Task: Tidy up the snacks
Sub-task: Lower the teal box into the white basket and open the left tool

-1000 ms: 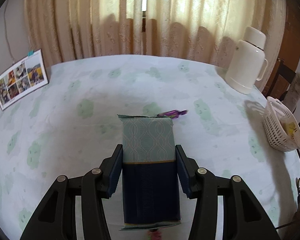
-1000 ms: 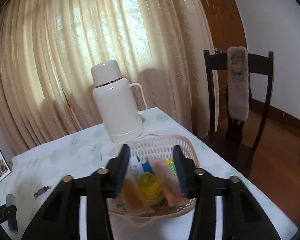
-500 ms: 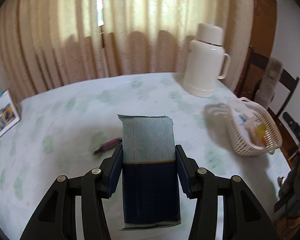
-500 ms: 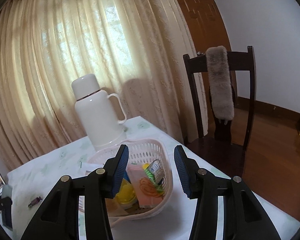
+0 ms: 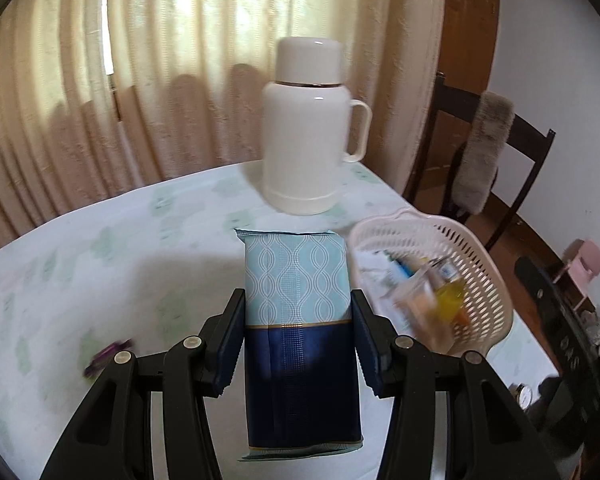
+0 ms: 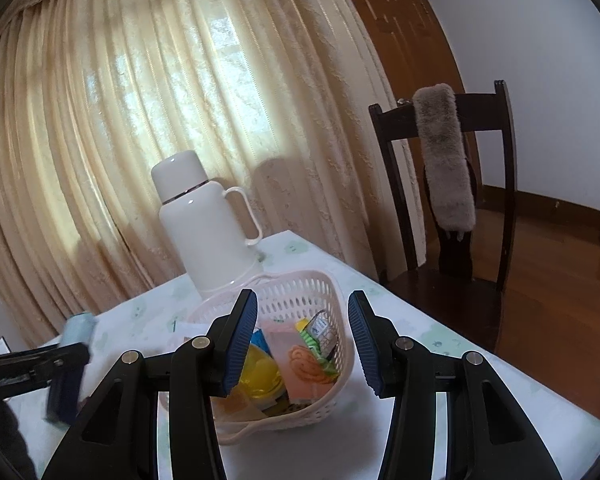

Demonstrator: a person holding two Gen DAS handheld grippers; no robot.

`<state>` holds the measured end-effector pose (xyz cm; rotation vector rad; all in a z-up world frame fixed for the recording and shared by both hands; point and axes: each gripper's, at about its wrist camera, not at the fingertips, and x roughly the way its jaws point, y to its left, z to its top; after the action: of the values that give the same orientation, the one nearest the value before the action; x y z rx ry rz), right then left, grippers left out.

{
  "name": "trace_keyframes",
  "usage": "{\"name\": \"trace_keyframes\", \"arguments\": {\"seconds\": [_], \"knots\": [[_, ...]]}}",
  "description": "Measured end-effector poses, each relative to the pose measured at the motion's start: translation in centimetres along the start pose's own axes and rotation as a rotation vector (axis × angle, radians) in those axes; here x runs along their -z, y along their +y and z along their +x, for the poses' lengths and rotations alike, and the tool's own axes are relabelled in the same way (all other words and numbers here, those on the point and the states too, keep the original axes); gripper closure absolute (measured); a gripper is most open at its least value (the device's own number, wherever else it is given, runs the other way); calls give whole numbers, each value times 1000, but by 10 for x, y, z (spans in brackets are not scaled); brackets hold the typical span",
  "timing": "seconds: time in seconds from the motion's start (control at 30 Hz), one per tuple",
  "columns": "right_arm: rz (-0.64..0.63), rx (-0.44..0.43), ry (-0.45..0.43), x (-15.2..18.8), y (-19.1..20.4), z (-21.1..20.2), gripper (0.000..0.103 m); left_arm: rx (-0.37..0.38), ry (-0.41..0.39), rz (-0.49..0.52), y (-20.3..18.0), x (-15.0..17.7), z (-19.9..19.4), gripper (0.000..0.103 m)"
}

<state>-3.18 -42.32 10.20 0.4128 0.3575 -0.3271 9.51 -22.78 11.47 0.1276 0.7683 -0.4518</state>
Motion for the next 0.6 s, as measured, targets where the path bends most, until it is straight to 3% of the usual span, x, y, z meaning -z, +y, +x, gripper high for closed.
{"name": "trace_keyframes", "arguments": {"seconds": [0.5, 0.57, 0.6], "knots": [[21, -32, -24, 0, -2, -12, 54, 56, 8, 70, -62, -41, 43, 56], [25, -31, -34, -1, -3, -14, 54, 69, 6, 69, -67, -43, 47, 47], [29, -30, -37, -1, -3, -14, 54, 80, 4, 68, -68, -43, 48, 35]]}}
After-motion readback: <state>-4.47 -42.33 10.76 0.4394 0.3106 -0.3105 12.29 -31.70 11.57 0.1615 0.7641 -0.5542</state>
